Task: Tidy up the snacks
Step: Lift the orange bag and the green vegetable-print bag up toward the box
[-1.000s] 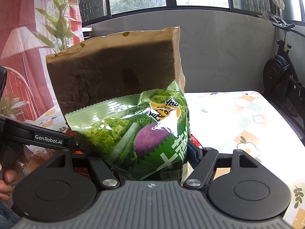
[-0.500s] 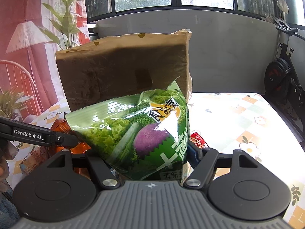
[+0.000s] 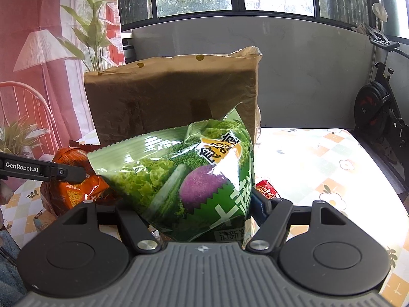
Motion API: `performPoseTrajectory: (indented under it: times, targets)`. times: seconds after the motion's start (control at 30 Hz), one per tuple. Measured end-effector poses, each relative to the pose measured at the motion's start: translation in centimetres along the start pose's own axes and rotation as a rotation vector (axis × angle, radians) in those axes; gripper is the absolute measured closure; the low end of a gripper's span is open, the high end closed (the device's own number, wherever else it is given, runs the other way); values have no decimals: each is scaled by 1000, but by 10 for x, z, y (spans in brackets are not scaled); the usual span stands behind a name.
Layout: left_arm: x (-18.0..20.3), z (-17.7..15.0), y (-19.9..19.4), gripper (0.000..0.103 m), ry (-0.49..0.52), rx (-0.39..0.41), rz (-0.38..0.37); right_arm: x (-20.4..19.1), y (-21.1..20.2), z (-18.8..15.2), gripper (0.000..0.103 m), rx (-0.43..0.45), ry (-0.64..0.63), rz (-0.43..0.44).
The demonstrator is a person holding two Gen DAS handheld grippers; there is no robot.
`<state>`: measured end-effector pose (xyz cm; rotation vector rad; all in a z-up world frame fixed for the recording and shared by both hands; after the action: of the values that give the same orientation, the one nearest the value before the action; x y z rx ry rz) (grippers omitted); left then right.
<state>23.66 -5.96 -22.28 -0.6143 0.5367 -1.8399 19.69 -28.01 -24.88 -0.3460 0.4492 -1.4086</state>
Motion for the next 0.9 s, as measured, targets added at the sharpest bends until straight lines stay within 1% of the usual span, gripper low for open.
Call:
performPoseTrajectory:
  times: [0.17,0.3,0.4,0.57,0.7,0.8,0.9]
  targets:
    - [-9,8,-18,50,-10,55,5,8,-15,6,31,24,8,-26]
    - [-12,24,-36,50,9,122,12,15,-33,28,31,84,14,-34]
    - [-11,37,-50,50,12,166,-2,18,-47,48,31,126,27,-31]
    - [0,68,-66,50,48,236,-33,23,-68,90,31,210,47,-9]
    - [12,102,-78,50,85,307,-50,28,-79,123,31,285,38,-2]
    - [20,124,-83,50,98,351,-69,32,-79,143,31,314,33,12]
    - [24,143,-82,50,90,373,-85,36,-72,163,31,328,43,26]
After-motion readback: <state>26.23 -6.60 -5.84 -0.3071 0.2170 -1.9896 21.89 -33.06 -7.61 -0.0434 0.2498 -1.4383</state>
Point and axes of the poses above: each gripper's, at about its wrist camera, not at the fingertips, and y roughly the way its jaws point, x to its right, z to its top, the point moved 9 cm from there along y, roughly the way its jaws point, and after that the axes turned 3 degrees about -z, right-handed, at the moved point
